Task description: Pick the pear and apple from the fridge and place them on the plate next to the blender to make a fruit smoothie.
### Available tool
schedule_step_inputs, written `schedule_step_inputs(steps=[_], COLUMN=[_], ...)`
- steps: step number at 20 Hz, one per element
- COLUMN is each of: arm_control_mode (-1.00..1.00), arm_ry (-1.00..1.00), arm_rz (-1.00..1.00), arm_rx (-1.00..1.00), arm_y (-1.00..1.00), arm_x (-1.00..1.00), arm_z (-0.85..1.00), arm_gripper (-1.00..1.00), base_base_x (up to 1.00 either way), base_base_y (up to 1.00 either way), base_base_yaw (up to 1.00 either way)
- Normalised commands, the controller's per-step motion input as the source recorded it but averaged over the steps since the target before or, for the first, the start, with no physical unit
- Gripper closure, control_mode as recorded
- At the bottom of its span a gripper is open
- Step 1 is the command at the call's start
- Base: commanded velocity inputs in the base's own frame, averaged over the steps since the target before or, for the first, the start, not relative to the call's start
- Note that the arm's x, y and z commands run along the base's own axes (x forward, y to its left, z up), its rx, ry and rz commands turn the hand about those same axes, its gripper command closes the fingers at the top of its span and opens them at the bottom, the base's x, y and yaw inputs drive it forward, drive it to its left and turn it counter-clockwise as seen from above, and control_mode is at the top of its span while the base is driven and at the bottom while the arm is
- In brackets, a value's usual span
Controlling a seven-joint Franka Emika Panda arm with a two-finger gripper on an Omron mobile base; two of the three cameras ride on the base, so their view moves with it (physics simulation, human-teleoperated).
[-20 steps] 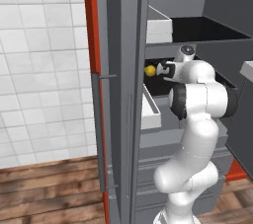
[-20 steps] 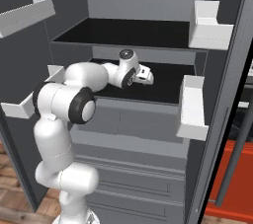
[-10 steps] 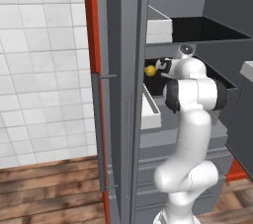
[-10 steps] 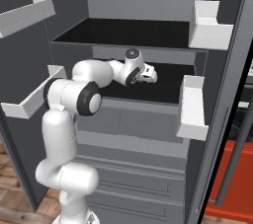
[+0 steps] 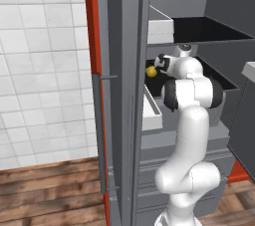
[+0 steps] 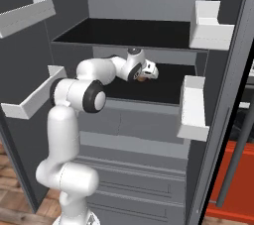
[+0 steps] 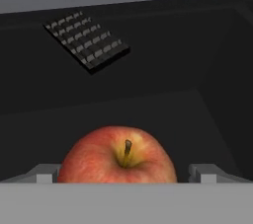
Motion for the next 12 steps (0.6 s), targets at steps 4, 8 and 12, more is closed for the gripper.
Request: schedule_step_inputs(steps=[4,8,12], arm_control_mode=[-1.0,-1.0,-1.0], arm_ry=[0.0,-0.01,-0.06], arm_rz=[0.0,0.0,0.0], arm_rx=[0.0,0.0,0.04], arm_y=[0.07,0.1,0.12], arm_x=[-0.02,-0.21,-0.4], arm_z=[-0.43,-0.64,-0.33], arm_gripper=[1.0,1.0,1.0], base_base_x=[0.0,0.0,0.0], base_base_y=[0.0,0.0,0.0], base_base_yaw=[0.0,0.0,0.0])
